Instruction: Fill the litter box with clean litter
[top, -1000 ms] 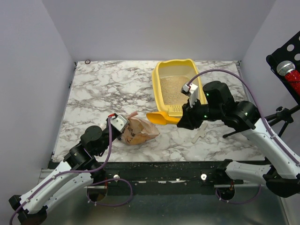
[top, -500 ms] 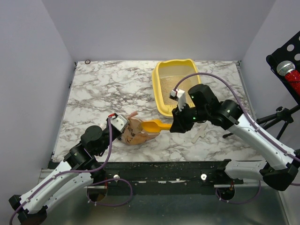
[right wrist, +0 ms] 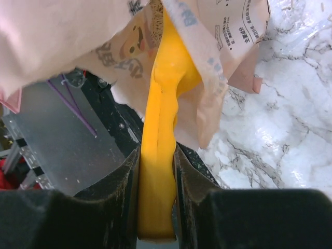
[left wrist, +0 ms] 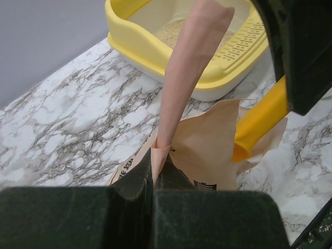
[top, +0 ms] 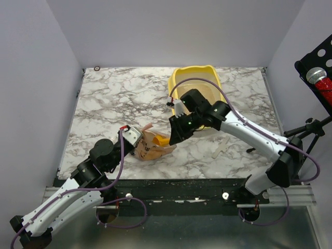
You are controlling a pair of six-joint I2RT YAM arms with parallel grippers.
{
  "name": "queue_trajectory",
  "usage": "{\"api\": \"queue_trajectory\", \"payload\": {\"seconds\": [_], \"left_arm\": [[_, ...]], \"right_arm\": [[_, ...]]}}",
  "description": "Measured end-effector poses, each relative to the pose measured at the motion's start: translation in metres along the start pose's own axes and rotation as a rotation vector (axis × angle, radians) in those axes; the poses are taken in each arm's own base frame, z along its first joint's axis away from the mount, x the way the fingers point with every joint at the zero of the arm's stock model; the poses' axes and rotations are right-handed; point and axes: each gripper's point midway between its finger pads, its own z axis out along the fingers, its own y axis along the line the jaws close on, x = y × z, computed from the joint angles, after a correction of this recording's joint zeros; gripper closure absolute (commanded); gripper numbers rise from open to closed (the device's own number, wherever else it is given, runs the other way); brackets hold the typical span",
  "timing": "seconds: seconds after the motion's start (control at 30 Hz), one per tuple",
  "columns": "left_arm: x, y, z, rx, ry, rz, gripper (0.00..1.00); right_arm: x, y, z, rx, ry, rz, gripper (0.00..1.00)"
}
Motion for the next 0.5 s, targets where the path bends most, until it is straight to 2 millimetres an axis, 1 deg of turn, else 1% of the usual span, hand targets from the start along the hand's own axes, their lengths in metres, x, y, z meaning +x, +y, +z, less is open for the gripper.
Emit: {"api": "queue_trajectory", "payload": {"seconds": [0.13, 0.37, 0.5], "left_arm": [[0.000, 0.000, -0.001, -0.001, -0.002, -0.003, 1.00], [-0.002, 0.003, -0.003, -0.016, 0.007, -0.011, 1.00], [-0.002, 0.003, -0.004, -0.016, 0.015, -0.019, 1.00]], "right_arm": [[-0.008, -0.004, 0.019, 0.005, 0.046, 0.081, 1.00], [-0.013, -0.011, 0.031, -0.006, 0.115, 0.209, 1.00], [-0.014, -0.016, 0.044, -0.044, 0.162, 0.277, 1.00]]}}
